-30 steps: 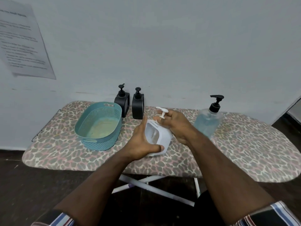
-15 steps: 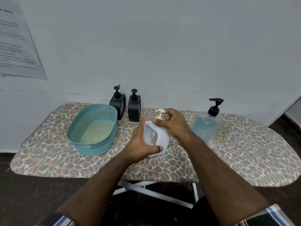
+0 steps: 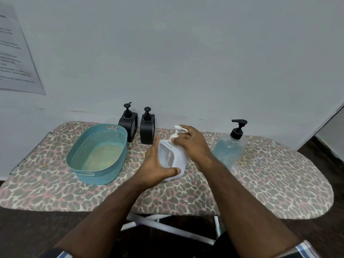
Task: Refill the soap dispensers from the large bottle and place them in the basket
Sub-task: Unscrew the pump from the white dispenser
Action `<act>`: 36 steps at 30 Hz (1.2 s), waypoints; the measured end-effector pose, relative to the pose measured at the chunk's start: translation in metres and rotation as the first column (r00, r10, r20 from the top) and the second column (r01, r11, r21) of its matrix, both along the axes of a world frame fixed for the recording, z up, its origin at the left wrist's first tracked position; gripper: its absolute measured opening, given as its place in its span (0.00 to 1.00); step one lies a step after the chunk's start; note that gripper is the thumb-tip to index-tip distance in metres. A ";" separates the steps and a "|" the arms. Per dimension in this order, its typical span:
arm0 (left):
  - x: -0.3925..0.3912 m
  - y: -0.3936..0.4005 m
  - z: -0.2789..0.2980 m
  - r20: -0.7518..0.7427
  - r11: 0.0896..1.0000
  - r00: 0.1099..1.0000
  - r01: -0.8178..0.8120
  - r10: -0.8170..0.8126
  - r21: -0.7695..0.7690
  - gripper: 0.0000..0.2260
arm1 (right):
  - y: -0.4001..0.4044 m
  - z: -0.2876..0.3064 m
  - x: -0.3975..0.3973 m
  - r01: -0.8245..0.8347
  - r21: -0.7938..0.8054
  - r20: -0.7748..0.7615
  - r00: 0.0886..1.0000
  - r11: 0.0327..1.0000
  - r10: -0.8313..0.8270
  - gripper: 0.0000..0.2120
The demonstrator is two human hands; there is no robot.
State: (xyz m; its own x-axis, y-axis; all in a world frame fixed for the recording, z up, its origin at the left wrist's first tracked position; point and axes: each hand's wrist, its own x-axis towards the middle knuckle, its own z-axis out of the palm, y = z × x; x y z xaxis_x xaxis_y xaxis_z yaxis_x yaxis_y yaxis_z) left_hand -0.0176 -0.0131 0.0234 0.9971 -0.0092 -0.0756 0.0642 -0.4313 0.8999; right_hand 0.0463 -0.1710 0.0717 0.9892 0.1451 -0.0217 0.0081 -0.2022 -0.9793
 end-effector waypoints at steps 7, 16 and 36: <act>0.002 0.000 0.001 0.018 0.999 1.000 0.014 -0.013 -0.036 0.57 | 0.003 -0.003 0.003 0.058 -0.039 0.028 0.998 0.998 -0.057 0.30; -0.003 0.000 0.004 0.041 0.999 0.999 0.030 -0.030 -0.016 0.58 | 0.005 0.000 0.001 0.075 -0.038 0.009 0.997 0.996 -0.075 0.36; 0.002 -0.005 -0.005 0.099 0.990 0.990 -0.112 0.104 0.086 0.65 | 0.004 -0.005 0.004 -0.014 -0.004 -0.034 0.999 1.000 0.013 0.13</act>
